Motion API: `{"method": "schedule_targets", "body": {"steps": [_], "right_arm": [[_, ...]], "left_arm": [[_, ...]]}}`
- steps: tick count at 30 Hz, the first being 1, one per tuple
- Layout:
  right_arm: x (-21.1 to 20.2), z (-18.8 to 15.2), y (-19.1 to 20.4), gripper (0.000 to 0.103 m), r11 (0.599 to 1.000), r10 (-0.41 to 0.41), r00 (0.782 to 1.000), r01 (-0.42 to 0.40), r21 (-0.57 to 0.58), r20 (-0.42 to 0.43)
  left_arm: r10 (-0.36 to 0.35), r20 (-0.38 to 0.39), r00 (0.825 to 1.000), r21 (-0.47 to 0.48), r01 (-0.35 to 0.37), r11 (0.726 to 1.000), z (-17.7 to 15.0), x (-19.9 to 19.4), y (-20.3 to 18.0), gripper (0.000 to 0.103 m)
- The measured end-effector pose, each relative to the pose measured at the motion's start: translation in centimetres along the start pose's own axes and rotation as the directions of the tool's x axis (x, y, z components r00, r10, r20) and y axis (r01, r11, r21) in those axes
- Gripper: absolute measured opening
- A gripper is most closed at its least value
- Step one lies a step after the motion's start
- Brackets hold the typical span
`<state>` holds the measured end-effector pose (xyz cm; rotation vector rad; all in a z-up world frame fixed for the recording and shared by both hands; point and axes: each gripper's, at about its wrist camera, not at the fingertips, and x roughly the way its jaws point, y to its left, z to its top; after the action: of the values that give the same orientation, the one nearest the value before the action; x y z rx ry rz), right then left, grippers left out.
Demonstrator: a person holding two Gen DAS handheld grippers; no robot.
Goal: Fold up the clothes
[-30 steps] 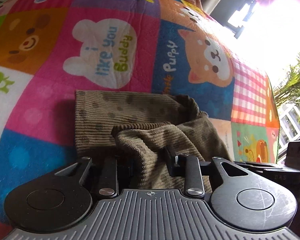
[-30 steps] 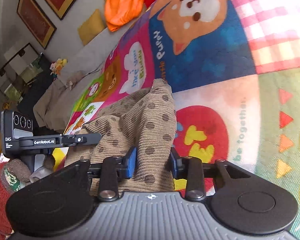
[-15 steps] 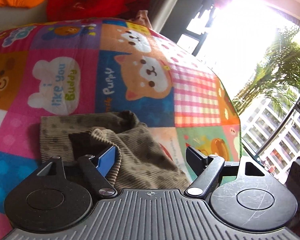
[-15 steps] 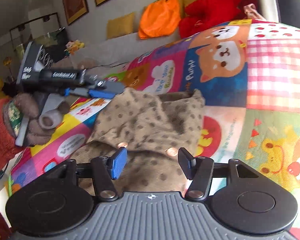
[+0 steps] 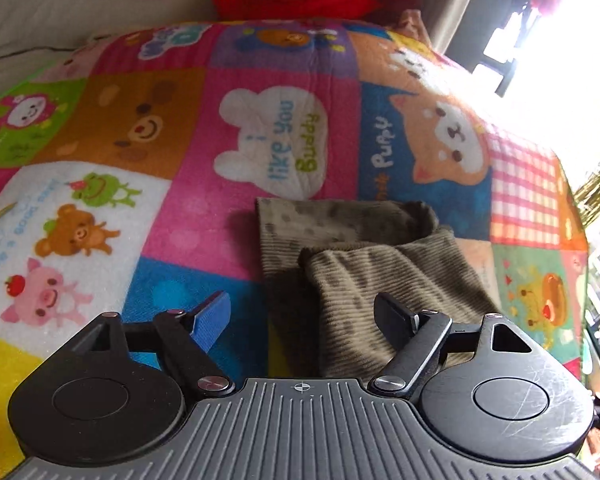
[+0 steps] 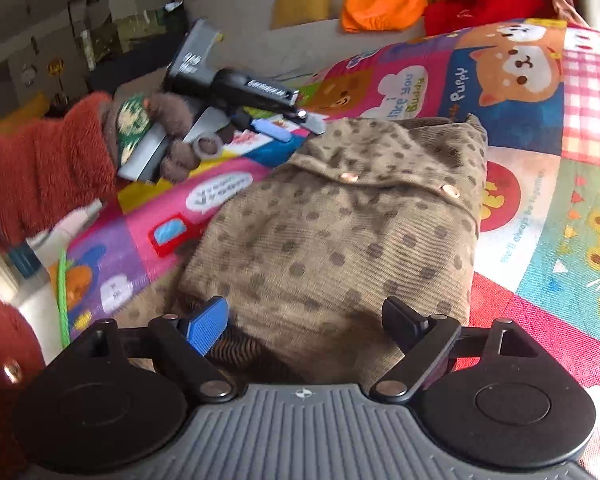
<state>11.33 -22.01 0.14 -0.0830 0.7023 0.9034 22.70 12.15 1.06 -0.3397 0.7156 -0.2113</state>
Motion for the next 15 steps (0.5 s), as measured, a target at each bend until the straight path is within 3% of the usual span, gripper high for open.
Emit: {"method": "schedule_targets", "body": {"steps": [3,7,8,10,13,15], "right_arm": [[-0.5,2.9,-2.1,0.095,0.998,-0.067,0.994,0.064,0.029,0.089],[2.4,6.9,-5.4,0.096,0.964,-0.266,0.951,0.267,0.018,0.16],[3.6,7.9,-6.2,0.096,0.949,-0.312,0.935,0.314,0.018,0.17],[6.7,9.6,-7.9,0.096,0.923,-0.384,0.909,0.385,0.024,0.161],[11.0,10.6,-9.4,0.094,0.893,-0.447,0.889,0.449,0.002,0.097],[13.5,10.8,-10.1,0.091,0.867,-0.494,0.868,0.496,-0.033,0.054]], "left_arm": [[-0.175,0.027,0.984,0.008,0.175,0.985,0.7,-0.5,-2.3,0.093],[-0.377,0.012,0.926,-0.006,0.377,0.926,0.7,2.3,-4.8,0.094],[-0.388,0.007,0.921,-0.016,0.388,0.921,0.5,3.2,-4.9,0.094],[-0.372,-0.006,0.928,-0.059,0.371,0.927,0.0,5.1,-4.8,0.094],[-0.35,-0.036,0.936,-0.181,0.338,0.924,-0.7,7.6,-2.6,0.094],[-0.352,-0.039,0.935,-0.229,0.334,0.914,-0.9,8.5,-1.1,0.088]]}}
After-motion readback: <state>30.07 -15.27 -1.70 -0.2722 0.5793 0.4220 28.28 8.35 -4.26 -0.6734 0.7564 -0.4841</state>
